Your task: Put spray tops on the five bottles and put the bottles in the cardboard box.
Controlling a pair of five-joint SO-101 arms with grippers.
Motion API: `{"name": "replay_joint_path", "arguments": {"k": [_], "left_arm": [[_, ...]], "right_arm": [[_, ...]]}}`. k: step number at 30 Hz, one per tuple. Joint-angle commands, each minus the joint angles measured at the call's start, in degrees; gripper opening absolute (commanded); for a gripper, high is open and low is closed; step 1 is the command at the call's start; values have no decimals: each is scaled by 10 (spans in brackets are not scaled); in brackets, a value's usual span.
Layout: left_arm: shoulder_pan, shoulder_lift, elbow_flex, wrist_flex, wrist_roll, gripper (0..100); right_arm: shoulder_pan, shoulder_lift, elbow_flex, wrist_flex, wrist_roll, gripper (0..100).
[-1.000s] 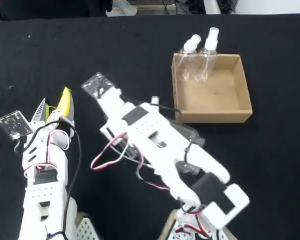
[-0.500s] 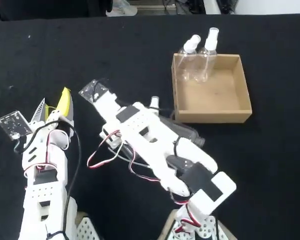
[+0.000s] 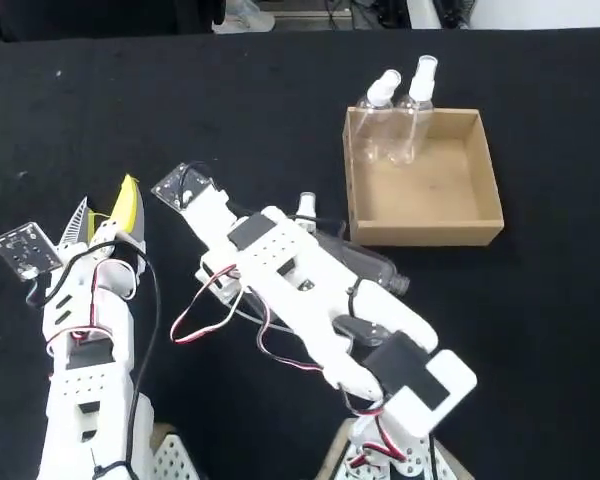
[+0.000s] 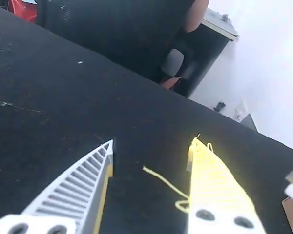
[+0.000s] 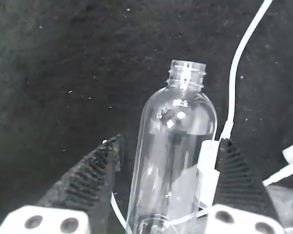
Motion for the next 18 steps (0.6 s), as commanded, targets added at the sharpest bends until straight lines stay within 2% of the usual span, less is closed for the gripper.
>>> {"name": "replay_joint_path", "arguments": {"k": [1, 3, 8, 10, 14, 18], "left_arm": [[-7, -13, -39, -10, 3, 241], [-7, -13, -39, -10, 3, 241], [-7, -13, -39, -10, 3, 241], [-7, -13, -39, -10, 3, 241], [-7, -13, -39, -11, 3, 241], [-4, -13, -39, -11, 3, 241]], "right_arm": [[-9, 18, -22, -21, 6, 268], [-11, 22, -26, -16, 21, 239], [-4, 21, -30, -17, 27, 9], [11, 0, -46, 9, 26, 27], [59, -122, -106, 129, 24, 11], [139, -254, -131, 201, 25, 11]]}}
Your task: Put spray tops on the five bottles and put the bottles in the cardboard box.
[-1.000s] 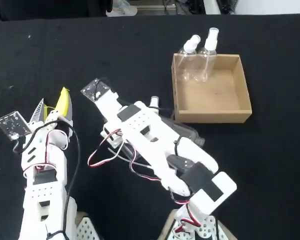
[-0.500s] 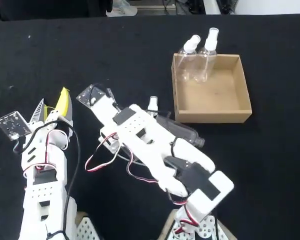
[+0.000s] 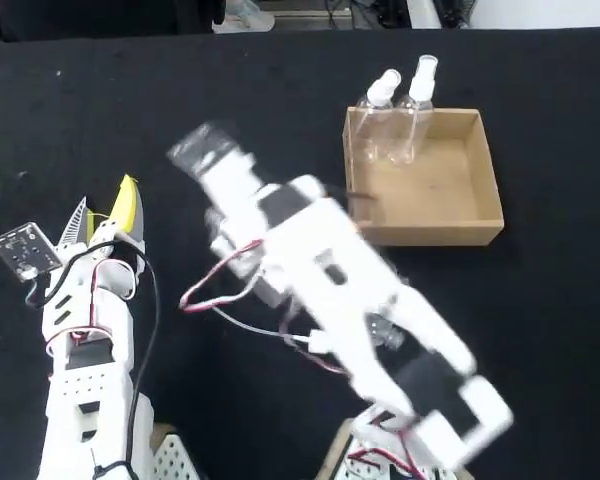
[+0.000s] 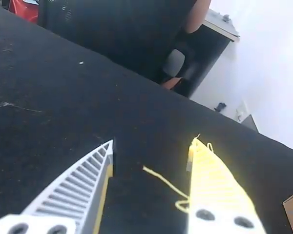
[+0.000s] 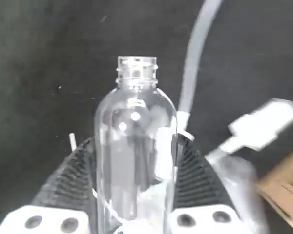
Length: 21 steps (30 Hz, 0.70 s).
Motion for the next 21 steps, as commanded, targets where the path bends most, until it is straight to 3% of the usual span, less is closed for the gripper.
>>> {"name": "replay_joint_path", "arguments": {"k": [1, 6, 10, 13, 16, 21], "left_arm": [[0, -13, -39, -11, 3, 241], [1, -13, -39, -11, 3, 241], [1, -13, -39, -11, 3, 241], [1, -13, -39, -10, 3, 241], [2, -13, -38, -10, 3, 241], [29, -13, -33, -10, -15, 241]], "right_arm": [[93, -145, -44, 66, 6, 11], [310, -294, -47, 176, 17, 14], [581, -337, -29, 204, 92, 15], [731, -304, 15, 166, 164, 15], [806, -238, 79, 93, 198, 15], [855, -114, 117, 5, 224, 15]]}}
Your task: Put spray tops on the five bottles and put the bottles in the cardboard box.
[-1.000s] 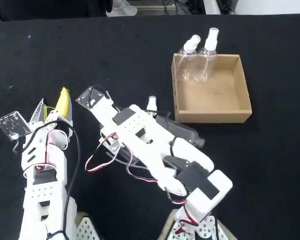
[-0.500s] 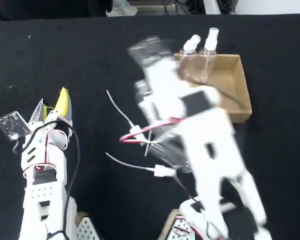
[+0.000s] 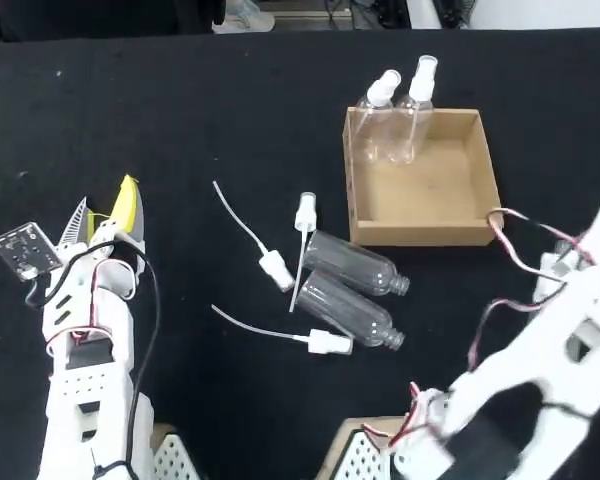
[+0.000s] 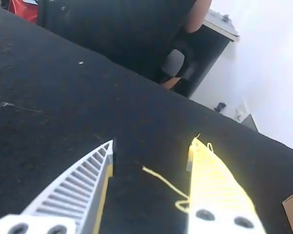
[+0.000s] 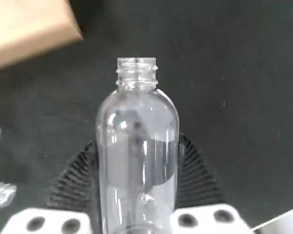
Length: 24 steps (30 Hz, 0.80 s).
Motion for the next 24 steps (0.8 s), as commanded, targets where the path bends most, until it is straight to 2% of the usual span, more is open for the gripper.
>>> {"name": "replay_joint_path", "arguments": {"k": [1, 5, 9, 15, 17, 21, 24], "left_arm": [[36, -13, -32, -10, -33, 241], [58, -13, -26, -11, -80, 241], [69, -13, -23, -11, -87, 241], [73, -13, -23, -10, -87, 241], [73, -13, -23, -10, -87, 241], [73, -13, -23, -10, -87, 241], [72, -13, -23, -10, -87, 241]], "right_arm": [[33, 70, -2, -60, 30, 15], [31, 121, -3, -116, 40, 16], [19, 157, 0, -160, 38, 16], [10, 233, -19, -165, 43, 24], [8, 254, -30, -144, 69, 90], [6, 276, -63, -75, 102, 284], [6, 278, -102, -34, 101, 312]]}}
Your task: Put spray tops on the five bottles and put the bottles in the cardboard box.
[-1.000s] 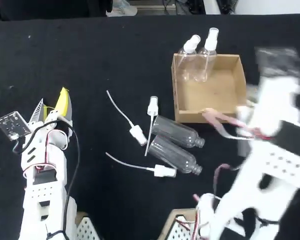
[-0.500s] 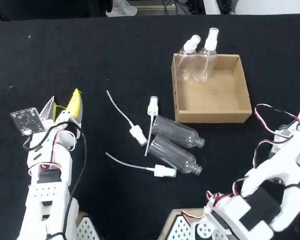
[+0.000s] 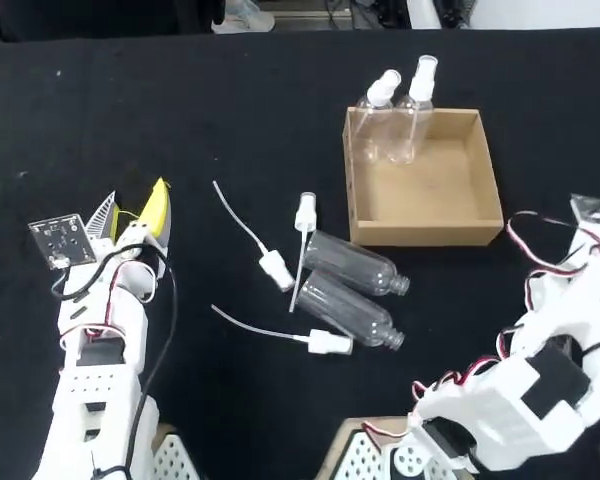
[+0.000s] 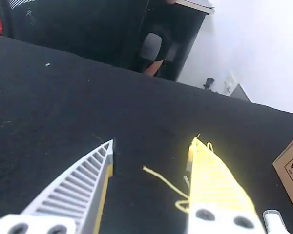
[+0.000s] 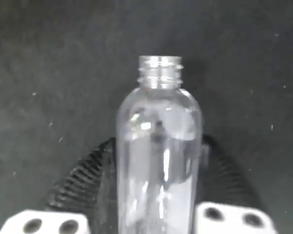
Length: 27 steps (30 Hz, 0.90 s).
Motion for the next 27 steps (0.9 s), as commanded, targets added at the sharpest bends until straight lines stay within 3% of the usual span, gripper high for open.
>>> {"name": "replay_joint_path", "arguments": {"k": [1, 5, 16, 27], "left_arm": [[6, -13, -23, -10, -5, 241], [6, -13, -23, -10, -5, 241], [6, -13, -23, -10, -5, 241], [7, -13, -23, -10, -5, 241]], "right_arm": [[-11, -2, -74, 48, 7, 299], [-12, 0, -118, 91, 13, 254], [-14, 37, -127, 96, 47, 253], [-16, 175, -238, 98, 4, 251]]}}
